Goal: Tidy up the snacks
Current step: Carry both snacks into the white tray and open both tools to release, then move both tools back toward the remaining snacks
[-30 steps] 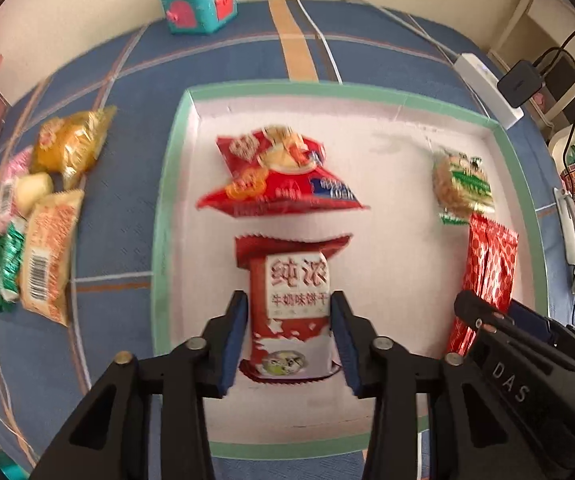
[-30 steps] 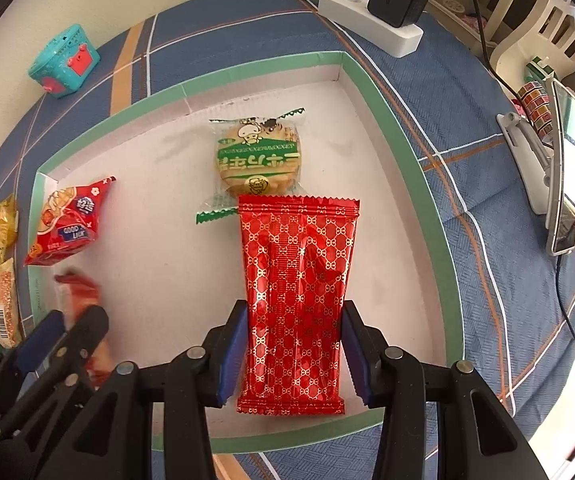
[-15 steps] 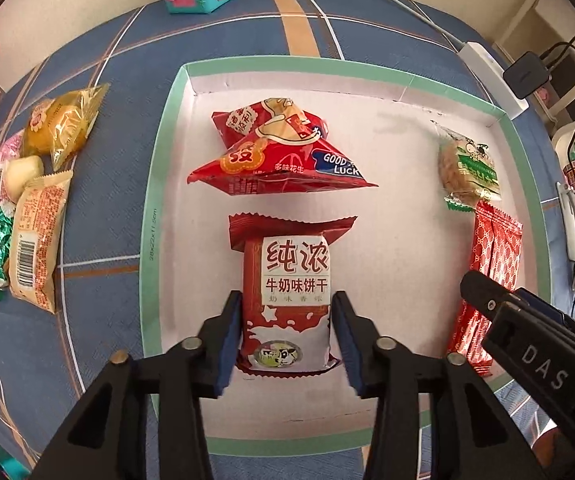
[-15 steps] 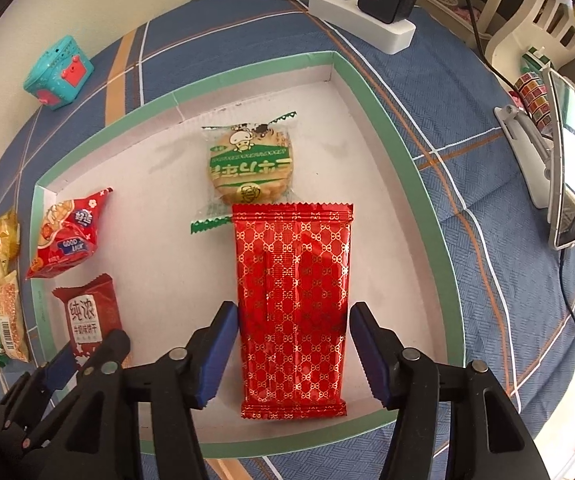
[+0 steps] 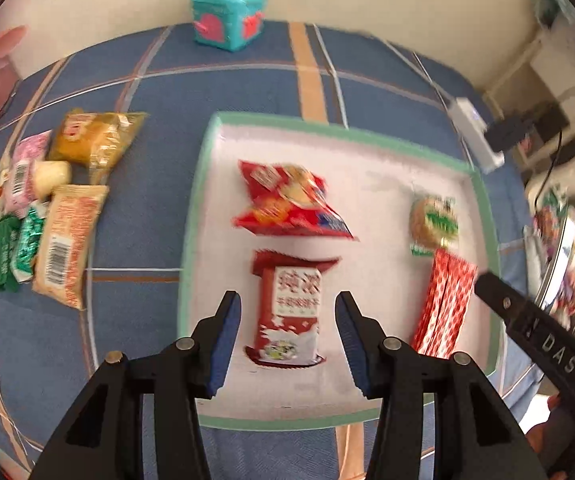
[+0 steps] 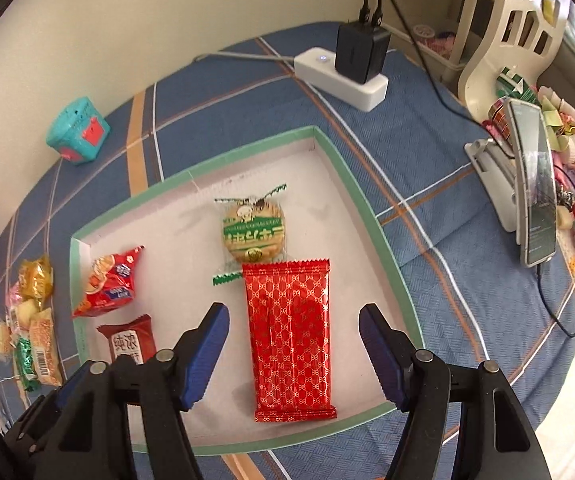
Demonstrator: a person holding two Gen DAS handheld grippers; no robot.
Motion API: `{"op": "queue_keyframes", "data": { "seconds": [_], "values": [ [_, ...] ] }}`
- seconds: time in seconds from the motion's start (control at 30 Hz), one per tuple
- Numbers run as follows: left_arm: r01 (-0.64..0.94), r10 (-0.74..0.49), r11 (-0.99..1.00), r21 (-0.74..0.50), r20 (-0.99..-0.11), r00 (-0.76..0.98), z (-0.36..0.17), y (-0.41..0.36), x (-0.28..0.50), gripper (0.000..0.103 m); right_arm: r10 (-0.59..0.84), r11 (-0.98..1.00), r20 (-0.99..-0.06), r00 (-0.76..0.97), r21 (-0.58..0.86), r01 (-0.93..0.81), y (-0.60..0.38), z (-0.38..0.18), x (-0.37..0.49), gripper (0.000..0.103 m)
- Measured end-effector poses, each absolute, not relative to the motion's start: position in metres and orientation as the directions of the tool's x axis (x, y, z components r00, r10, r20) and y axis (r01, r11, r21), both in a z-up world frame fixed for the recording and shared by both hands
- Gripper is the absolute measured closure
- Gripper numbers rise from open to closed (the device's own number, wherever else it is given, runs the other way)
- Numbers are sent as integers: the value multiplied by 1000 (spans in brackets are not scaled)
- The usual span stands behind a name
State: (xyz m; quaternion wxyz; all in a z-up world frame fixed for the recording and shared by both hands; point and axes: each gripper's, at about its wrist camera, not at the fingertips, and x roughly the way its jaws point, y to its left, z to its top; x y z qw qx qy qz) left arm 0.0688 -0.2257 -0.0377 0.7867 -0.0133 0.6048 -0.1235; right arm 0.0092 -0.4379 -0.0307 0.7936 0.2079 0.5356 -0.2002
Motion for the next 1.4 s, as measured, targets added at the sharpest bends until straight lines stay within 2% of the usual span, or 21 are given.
{"op": "queue_keyframes", "data": {
  "seconds": [0.2, 0.3, 0.43, 0.53, 0.67, 0.73, 0.8, 0.83, 0.87, 0.93, 1.4],
  "values": [
    [81, -203, 979, -187, -933, 298, -20, -190, 77, 52, -109, 838, -922, 372, 116, 533, -433, -21, 8, 32],
    [30, -189, 981, -189, -934, 303, -18, -174, 86, 40, -102, 849, -924, 369, 112, 516, -426, -22, 11, 31],
    [-31, -170, 982, -188, -936, 308, -22, -154, 90, 37, -84, 872, -925, 371, 111, 476, -411, -22, 15, 29],
    [-71, -149, 981, -180, -937, 315, -23, -142, 91, 25, -74, 890, -922, 380, 111, 442, -399, -22, 19, 22],
    [-100, -109, 984, -149, -939, 326, -28, -134, 93, 23, -47, 908, -920, 389, 122, 400, -387, -24, 23, 17],
    [-109, -96, 984, -139, -938, 332, -28, -132, 93, 15, -45, 913, -920, 389, 120, 390, -383, -25, 24, 16],
    [-116, -87, 984, -134, -935, 343, -27, -131, 92, 11, -51, 915, -919, 391, 114, 387, -381, -25, 25, 11],
    [-115, -86, 984, -133, -934, 347, -26, -129, 92, 11, -54, 916, -917, 396, 112, 385, -380, -24, 25, 3],
    [-113, -86, 985, -133, -933, 349, -26, -129, 92, 10, -56, 917, -914, 402, 112, 383, -380, -23, 25, 0],
    [-115, -79, 985, -128, -931, 355, -26, -128, 93, 5, -58, 919, -909, 414, 113, 377, -379, -22, 24, 0],
    [-77, -109, 985, -157, -895, 434, -9, -97, 96, 5, 11, 928, -901, 433, 170, 331, -355, -27, 32, 0]
  ]
}}
